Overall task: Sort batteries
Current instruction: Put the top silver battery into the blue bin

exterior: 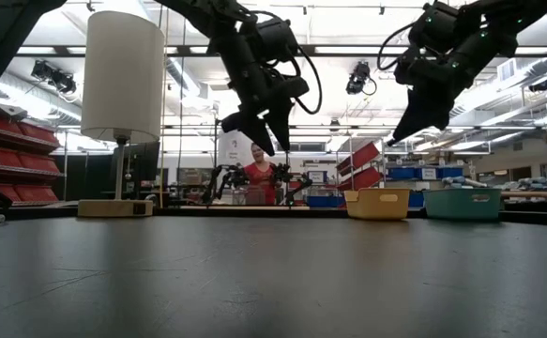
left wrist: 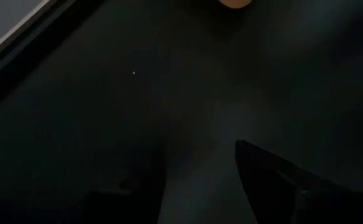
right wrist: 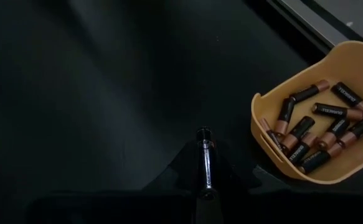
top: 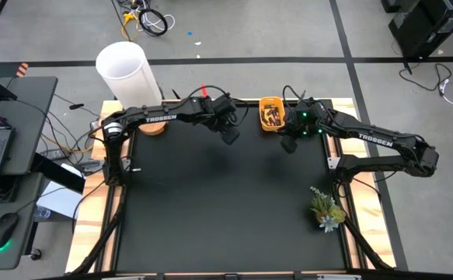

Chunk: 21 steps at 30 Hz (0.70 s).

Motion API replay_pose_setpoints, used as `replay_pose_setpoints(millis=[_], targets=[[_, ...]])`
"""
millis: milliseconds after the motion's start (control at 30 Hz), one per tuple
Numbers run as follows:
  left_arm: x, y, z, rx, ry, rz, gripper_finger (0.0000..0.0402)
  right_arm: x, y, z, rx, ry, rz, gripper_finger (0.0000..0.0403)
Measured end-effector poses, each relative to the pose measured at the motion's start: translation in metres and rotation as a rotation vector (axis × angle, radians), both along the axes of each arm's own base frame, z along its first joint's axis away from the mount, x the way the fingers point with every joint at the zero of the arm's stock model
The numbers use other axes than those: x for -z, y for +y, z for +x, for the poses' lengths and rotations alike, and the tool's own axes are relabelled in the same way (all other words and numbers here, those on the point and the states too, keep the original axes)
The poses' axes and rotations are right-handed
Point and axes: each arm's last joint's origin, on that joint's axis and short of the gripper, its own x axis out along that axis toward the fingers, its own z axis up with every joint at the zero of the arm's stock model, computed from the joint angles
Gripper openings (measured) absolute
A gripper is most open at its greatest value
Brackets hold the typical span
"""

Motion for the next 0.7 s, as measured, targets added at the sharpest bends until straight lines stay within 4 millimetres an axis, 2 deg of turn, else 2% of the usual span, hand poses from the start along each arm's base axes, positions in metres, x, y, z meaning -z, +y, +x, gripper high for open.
replay_pose_setpoints(millis=[200,333,533,700], targets=[[0.002,-0.003,-0.003,-0.033,0.021,-0.076,0.0202,0.000,0.000,0.000,-0.006,-0.005,0.001,0.0042],[-0.001,-0.010,-0.003,-0.006,0.023,-0.050,0.0202,-0.001,-0.003,-0.003,0.014,-0.006,0.000,0.0042],[-0.016,-0.027,-0.006,0.028,0.018,0.011,0.0202,-0.009,-0.007,-0.020,0.102,-0.025,-0.004,0.0042],[-0.025,-0.043,-0.001,0.066,-0.013,0.080,0.0202,-0.005,-0.019,-0.034,0.221,0.026,0.023,0.0042]])
